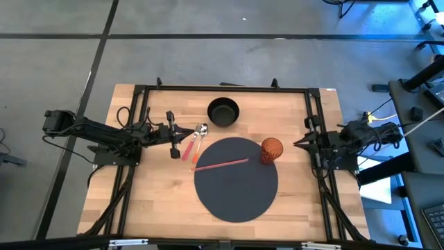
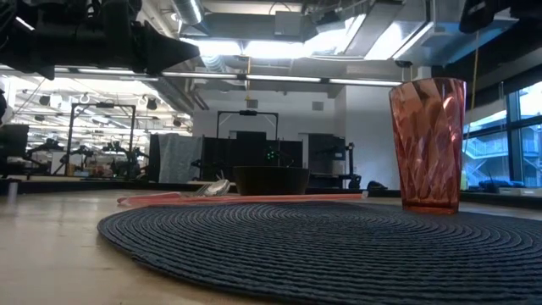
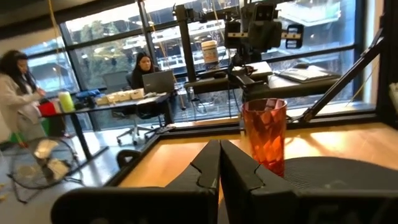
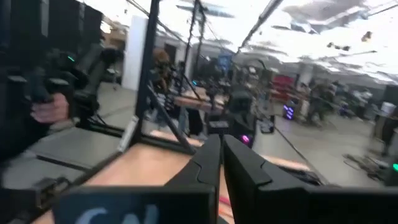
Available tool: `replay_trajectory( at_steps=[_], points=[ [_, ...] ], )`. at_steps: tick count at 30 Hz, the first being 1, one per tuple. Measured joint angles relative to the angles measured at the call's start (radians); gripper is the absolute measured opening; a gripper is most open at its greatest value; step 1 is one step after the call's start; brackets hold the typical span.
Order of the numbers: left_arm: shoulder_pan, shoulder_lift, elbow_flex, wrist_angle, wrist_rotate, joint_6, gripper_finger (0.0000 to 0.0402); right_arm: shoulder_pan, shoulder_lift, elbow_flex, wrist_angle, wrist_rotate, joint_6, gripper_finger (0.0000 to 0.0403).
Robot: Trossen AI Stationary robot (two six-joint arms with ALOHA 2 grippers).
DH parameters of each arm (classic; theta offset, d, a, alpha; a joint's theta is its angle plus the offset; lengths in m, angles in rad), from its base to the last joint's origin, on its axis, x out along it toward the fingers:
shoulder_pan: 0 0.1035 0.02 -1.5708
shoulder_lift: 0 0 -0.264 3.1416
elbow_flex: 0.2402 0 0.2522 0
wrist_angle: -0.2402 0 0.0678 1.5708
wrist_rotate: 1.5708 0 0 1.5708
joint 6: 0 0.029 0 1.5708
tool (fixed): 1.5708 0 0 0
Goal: Pick & Place Utensil
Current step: Put the orange straw into the brown glass on the gray mat
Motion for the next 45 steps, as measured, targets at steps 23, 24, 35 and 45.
replay_trajectory(
  at_steps=[23, 24, 35, 45],
  points=[
    [0.000, 0.000, 0.000, -0.005, 0.002, -0.141, 0.0003, 0.000, 0.028, 0.000, 0.080, -0.107, 0.012, 0.0021],
    [0.000, 0.000, 0.000, -0.005, 0.002, -0.155, 0.0003, 0.000, 0.025, 0.000, 0.087, -0.130, -0.013, 0.0021],
    [0.000, 0.000, 0.000, -0.005, 0.002, -0.264, 0.0003, 0.000, -0.081, -0.002, -0.038, -0.098, 0.021, 0.0008],
    [0.000, 0.000, 0.000, -0.019, 0.002, -0.263, 0.0003, -0.025, -0.083, -0.192, 0.238, -0.090, -0.009, 0.0003]
  ],
)
